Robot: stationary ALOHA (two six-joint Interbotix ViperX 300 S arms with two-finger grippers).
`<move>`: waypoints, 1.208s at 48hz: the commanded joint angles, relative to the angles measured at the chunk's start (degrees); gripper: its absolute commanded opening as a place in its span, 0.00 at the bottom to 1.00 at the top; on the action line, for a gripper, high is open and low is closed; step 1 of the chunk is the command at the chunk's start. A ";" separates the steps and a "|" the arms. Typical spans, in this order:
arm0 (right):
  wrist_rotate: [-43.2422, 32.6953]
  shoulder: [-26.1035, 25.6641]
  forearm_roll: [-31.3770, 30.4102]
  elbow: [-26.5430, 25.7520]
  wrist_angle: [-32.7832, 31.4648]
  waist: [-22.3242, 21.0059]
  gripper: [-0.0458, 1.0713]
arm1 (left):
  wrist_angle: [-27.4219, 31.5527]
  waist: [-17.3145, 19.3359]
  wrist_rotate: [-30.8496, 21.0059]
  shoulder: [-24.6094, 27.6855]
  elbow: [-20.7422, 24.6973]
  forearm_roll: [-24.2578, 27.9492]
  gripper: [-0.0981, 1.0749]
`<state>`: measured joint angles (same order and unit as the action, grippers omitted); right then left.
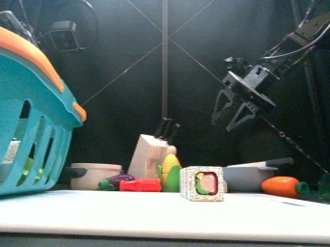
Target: Grab eggplant
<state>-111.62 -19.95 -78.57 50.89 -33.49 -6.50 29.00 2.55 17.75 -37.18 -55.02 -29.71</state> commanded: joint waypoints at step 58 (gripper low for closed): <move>0.18 -5.80 -1.93 -0.79 0.00 6.50 0.88 | -11.60 12.04 -0.26 34.72 15.91 20.65 0.94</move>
<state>-111.45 -24.87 -80.24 50.54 -33.49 -0.09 17.58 13.89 17.58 -2.90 -40.61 -10.63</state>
